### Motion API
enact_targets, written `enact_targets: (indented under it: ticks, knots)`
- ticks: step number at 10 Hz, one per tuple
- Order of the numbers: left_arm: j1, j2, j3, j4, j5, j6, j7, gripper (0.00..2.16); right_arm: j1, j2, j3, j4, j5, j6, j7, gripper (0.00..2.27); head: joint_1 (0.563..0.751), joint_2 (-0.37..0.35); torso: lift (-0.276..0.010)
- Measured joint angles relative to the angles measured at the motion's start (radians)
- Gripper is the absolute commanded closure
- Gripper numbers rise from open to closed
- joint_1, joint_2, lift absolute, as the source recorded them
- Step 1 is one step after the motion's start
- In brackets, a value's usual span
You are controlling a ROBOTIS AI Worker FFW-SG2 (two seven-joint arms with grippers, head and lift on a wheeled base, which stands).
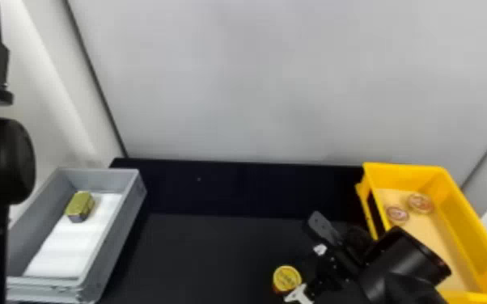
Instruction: Pick up the round yellow can and place it in the yellow rectangular box
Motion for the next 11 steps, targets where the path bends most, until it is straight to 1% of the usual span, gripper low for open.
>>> enact_targets:
  ticks: [1, 2, 4, 5, 11]
  knots:
    - [0.0, -0.001, -0.001, 0.0, 0.0, 0.001, 0.0, 0.13, 0.0, 0.002, -0.002, 0.003, 0.0, -0.005, -0.001, 0.17, 0.663, 0.054, -0.01]
    - [-0.001, -0.001, -0.002, 0.0, 0.0, 0.001, 0.0, 0.13, 0.0, 0.003, -0.004, 0.006, 0.0, -0.008, -0.002, 0.26, 0.663, 0.054, -0.01]
    - [-0.002, -0.002, -0.003, 0.0, 0.0, 0.002, 0.0, 0.13, 0.0, 0.004, -0.005, 0.008, 0.001, -0.012, -0.005, 0.54, 0.663, 0.054, -0.01]
    - [-0.002, -0.002, -0.003, 0.0, 0.0, 0.002, 0.0, 0.13, 0.0, 0.004, -0.006, 0.008, 0.001, -0.012, -0.006, 0.6, 0.663, 0.054, -0.01]
    - [0.001, 0.001, -0.001, 0.0, 0.0, 0.002, -0.001, 0.13, 0.0, 0.003, 0.002, -0.008, 0.0, 0.0, 0.006, 0.61, 0.663, 0.054, -0.01]
